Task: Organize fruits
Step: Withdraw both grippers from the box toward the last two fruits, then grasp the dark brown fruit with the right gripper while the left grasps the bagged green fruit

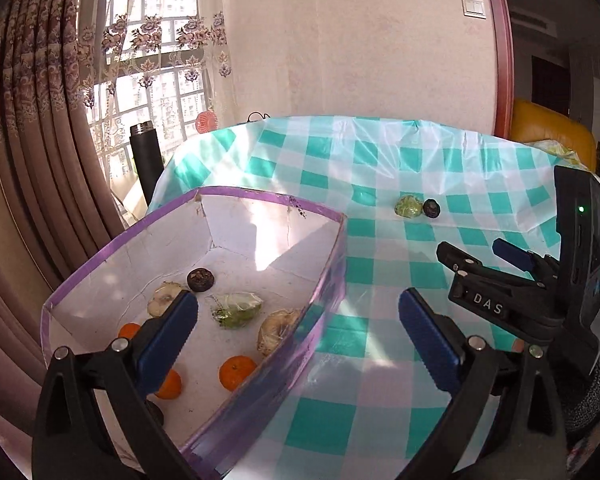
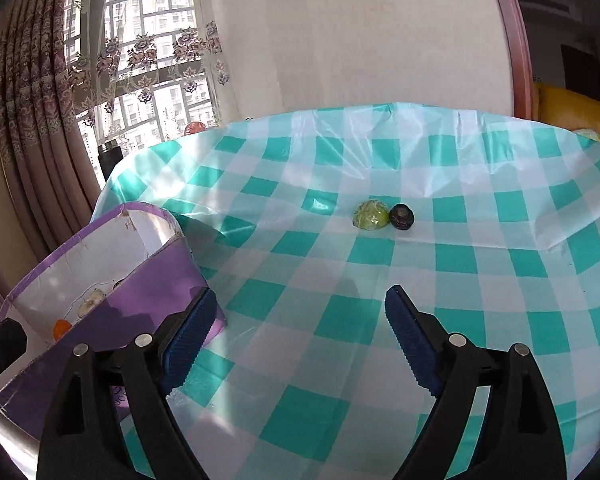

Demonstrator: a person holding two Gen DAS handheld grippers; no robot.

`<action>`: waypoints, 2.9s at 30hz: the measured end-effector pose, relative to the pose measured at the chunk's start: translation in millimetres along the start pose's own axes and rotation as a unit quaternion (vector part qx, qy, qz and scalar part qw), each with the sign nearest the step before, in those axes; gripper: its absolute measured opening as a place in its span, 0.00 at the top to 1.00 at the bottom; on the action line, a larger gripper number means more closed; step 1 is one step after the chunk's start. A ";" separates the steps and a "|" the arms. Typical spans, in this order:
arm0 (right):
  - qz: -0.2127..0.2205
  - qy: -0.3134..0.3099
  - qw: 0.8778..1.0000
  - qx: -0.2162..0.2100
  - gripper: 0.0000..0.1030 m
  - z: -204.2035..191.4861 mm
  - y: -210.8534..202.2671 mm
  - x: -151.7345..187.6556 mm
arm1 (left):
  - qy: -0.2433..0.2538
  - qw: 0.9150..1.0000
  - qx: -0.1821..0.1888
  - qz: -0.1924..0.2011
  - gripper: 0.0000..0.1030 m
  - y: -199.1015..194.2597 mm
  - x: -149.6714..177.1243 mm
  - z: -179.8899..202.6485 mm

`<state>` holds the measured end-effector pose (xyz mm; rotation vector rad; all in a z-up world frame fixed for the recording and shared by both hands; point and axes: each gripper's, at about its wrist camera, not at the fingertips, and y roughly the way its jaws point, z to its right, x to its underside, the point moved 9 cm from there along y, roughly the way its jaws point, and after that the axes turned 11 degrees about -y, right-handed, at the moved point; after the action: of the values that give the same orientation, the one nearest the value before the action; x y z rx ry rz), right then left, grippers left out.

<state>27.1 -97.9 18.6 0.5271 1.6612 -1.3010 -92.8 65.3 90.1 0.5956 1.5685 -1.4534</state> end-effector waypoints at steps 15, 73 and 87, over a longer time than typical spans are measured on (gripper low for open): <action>-0.076 0.094 0.988 0.092 0.17 116.7 54.5 36.5 | -0.002 0.982 0.147 -0.121 0.02 146.1 64.5 116.7; -0.040 0.211 0.975 -0.058 0.67 161.2 161.3 -15.2 | -0.071 0.982 0.049 -0.169 0.42 388.7 -49.4 212.9; -0.044 0.230 0.972 -0.036 0.67 161.6 147.7 -1.9 | -0.134 0.970 0.122 -0.160 0.43 341.1 -37.1 184.2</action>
<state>208.4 -194.3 -57.3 0.7616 2.1229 -1.2370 258.7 -35.6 -43.4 0.2734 1.3221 -1.9029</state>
